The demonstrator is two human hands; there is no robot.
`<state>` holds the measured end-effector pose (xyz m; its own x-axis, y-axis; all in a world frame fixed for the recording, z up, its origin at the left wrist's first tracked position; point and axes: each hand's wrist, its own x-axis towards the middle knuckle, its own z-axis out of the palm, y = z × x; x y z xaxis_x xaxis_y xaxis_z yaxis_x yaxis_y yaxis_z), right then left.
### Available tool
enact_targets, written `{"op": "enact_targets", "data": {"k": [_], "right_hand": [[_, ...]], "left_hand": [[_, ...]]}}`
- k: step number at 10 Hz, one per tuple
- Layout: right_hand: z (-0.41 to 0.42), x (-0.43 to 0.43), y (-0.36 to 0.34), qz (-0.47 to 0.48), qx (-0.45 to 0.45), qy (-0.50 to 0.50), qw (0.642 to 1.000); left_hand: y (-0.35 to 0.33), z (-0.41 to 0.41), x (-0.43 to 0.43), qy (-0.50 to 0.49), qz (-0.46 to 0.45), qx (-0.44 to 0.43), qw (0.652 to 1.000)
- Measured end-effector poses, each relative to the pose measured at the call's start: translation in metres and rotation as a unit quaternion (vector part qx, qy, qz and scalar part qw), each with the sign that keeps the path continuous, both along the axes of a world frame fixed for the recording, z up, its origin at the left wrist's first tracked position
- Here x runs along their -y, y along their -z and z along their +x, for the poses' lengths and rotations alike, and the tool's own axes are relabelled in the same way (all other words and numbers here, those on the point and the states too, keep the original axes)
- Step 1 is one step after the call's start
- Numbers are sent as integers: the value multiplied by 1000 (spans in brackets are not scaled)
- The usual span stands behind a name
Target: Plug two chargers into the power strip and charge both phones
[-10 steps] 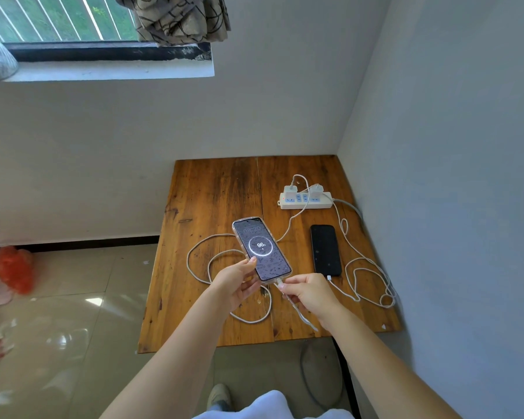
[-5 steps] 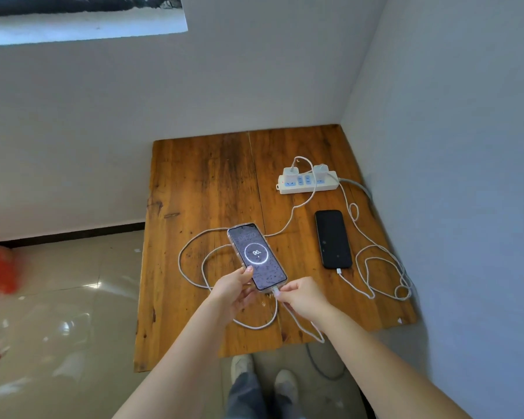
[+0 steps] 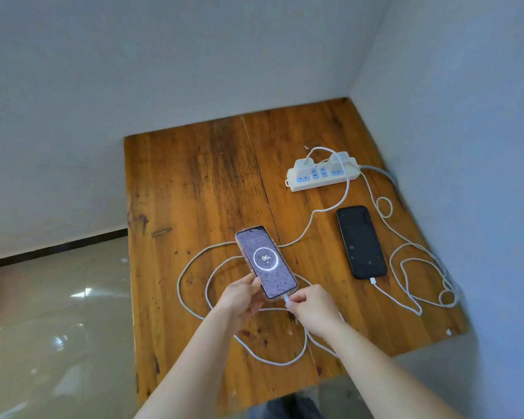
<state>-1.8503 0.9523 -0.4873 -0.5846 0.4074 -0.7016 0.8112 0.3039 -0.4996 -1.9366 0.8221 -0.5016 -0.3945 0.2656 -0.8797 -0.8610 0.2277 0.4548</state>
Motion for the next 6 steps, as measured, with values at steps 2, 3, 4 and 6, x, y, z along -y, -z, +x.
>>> {"op": "enact_targets", "data": {"k": [2,3,4,6], "right_hand": [[-1,10,15,11,22,13,1000],[-2,15,18,21,34,21,999],[-2,18,15,11,39,29,999],[-2,22,4,-12,14,26,999]], "left_hand": [[18,0,1,-28,-39,-15,999],[23,2,2,-45,-59,-20,997],[19,4,5,-45,-76,-25,996],[10,14,13,-1,-110,-69,992]]}}
